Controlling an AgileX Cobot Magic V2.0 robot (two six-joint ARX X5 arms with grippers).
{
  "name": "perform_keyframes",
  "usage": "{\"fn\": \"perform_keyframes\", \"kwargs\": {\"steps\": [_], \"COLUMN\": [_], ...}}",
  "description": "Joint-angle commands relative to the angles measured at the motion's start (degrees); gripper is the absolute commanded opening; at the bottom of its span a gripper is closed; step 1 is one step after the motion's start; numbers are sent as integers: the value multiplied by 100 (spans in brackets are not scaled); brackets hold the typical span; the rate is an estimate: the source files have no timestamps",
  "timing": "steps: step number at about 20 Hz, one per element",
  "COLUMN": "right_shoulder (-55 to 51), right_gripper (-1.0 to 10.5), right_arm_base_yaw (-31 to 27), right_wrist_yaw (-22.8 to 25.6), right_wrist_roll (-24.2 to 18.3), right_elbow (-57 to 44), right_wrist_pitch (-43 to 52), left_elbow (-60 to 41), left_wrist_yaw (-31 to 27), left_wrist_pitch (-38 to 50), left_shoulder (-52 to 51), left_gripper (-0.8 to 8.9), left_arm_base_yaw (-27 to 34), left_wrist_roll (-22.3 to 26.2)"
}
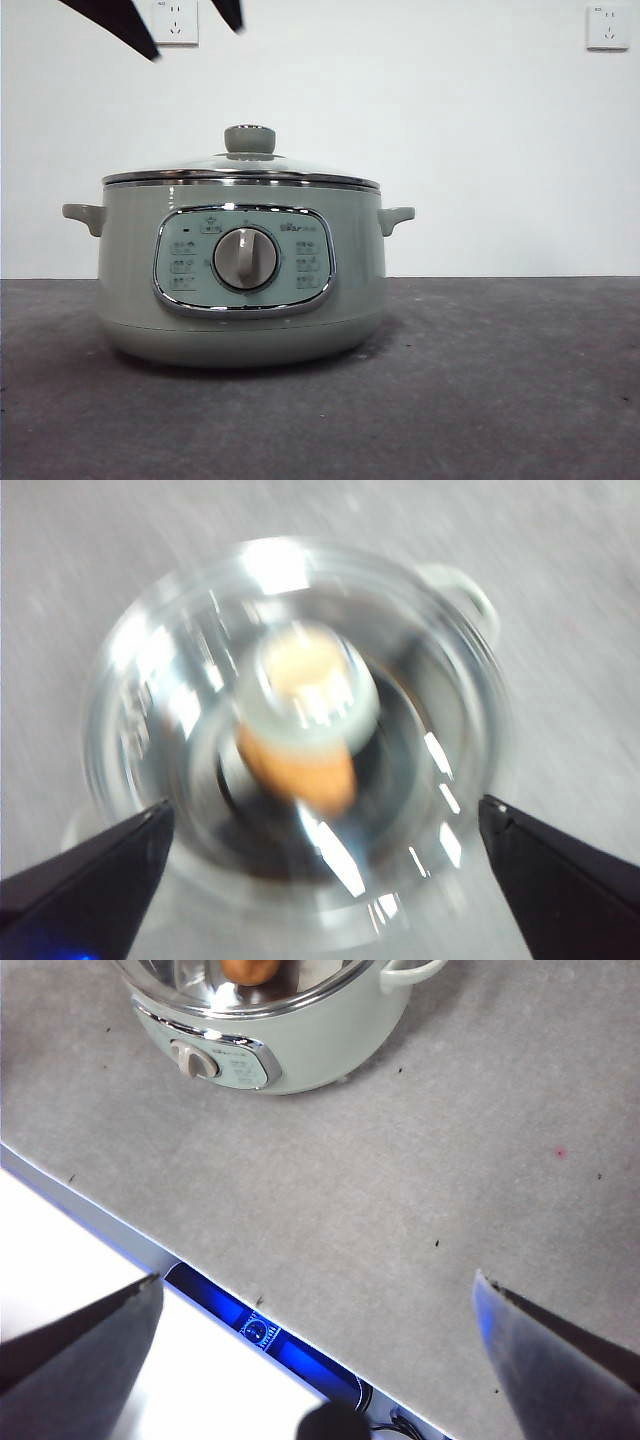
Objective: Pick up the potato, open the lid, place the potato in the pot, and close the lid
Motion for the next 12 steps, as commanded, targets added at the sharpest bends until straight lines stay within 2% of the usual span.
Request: {"fn": "perform_keyframes", "kwargs": {"steps": [1, 6, 7, 8, 9, 10, 12], "right_shoulder": [83, 367, 424, 455, 466, 463, 466], "right_gripper": [724, 709, 431, -74, 36, -6, 0], "right_arm_base_yaw": [4, 4, 7, 11, 11, 15, 15], "right_wrist_yaw": [22, 22, 9, -9, 46, 57, 35], "right_wrist_roll": [57, 57, -2, -201, -282, -304, -254], "right_elbow": [-52, -52, -52, -52, -52, -52, -52], "right_wrist_pitch": [-33, -7, -46, -63, -20, 7, 11], "left_elbow": [-24, -24, -26, -24, -26, -24, -26], "left_wrist_yaw": [85, 68, 68, 70, 68, 70, 70], "left_wrist_pitch": [-570, -1349, -1392, -1423, -1438, -1447, -1506], "left_shoulder": [-378, -879, -925, -962, -992, -1027, -1047], "left_gripper": [566, 565, 478, 169, 15, -21, -8], "left_arm_base_yaw": [9, 9, 9, 9, 7, 0, -24], "left_wrist_roll": [153, 289, 352, 505, 614, 619, 568]}}
